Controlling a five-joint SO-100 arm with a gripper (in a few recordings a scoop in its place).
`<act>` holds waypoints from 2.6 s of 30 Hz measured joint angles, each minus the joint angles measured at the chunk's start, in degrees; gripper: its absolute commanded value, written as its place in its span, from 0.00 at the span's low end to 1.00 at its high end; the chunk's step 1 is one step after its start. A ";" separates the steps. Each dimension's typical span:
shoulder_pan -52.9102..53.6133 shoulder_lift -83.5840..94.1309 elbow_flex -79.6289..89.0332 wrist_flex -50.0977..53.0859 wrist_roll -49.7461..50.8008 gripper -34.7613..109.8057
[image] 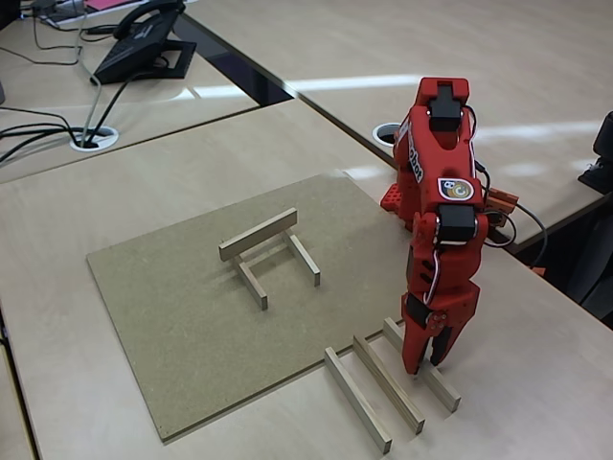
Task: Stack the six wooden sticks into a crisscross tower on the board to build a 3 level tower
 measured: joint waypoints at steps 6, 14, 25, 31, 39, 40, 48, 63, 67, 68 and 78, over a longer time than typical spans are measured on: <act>1.23 -0.70 -0.09 -0.26 0.09 0.24; 1.49 -1.85 -2.37 0.97 1.32 0.24; 2.64 -4.04 -26.19 21.71 21.45 0.24; 5.10 -3.60 -33.31 31.64 39.81 0.24; 13.80 3.16 -27.33 33.05 52.82 0.24; 15.29 4.31 -25.75 32.17 53.17 0.24; 27.25 8.26 -19.34 29.53 50.36 0.24; 38.32 16.44 0.88 21.18 44.56 0.24; 39.64 18.19 4.31 19.42 42.80 0.24; 40.25 18.37 4.57 18.81 41.92 0.24; 45.09 17.14 5.27 16.61 36.74 0.24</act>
